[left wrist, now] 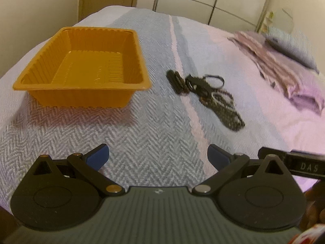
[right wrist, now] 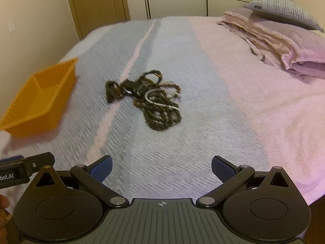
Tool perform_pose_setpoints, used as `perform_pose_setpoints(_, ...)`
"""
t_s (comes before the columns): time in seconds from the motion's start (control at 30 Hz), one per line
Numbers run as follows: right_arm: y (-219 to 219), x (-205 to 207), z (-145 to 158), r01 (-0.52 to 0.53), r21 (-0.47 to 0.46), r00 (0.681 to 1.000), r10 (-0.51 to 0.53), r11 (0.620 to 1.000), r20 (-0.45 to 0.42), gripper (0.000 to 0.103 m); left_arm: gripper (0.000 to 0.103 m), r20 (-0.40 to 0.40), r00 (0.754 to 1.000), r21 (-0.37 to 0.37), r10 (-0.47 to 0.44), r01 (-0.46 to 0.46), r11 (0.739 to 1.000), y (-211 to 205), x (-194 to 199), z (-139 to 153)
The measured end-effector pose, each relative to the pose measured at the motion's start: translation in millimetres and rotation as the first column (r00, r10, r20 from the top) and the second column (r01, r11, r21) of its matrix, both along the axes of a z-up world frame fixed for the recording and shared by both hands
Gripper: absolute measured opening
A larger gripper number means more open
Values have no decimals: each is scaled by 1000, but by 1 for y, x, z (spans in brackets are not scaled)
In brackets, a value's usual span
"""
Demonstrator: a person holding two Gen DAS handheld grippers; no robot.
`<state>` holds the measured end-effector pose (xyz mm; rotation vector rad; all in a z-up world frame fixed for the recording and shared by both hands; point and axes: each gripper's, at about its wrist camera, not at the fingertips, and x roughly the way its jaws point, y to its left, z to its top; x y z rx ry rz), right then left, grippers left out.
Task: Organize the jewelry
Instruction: 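Grasp the rim of the orange plastic tray with the left tool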
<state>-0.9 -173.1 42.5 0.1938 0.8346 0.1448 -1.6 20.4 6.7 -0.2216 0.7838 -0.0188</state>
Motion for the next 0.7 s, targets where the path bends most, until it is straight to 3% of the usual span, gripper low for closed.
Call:
perform_pose_setpoints(0.17, -4, 1, 7, 0, 96, 998, -6, 995, 61, 103, 102, 61, 995, -133, 80, -71, 989, 45, -9, 20)
perform_pose_setpoints(0.23, -4, -1, 9, -32, 124, 991, 15, 992, 134, 103, 102, 95, 987, -182, 128, -110, 977, 70, -14, 31)
perform_pose_setpoints(0.3, 2, -4, 13, -84, 81, 971, 63, 993, 231, 103, 102, 123, 977, -208, 174, -146, 967, 97, -17, 40)
perform_pose_setpoints(0.37, 11, -3, 15, -93, 18, 960, 85, 995, 267, 103, 102, 146, 968, -205, 203, -171, 964, 121, -17, 48)
perform_pose_setpoints(0.53, 7, 16, 10, -67, 149, 980, 37, 987, 194, 103, 92, 126, 961, -149, 247, -228, 962, 174, 3, 48)
perform_pose_setpoints(0.7, 13, 31, 3, -45, 129, 982, 20, 991, 186, 103, 81, 68, 969, -107, 236, -228, 968, 198, 32, 26)
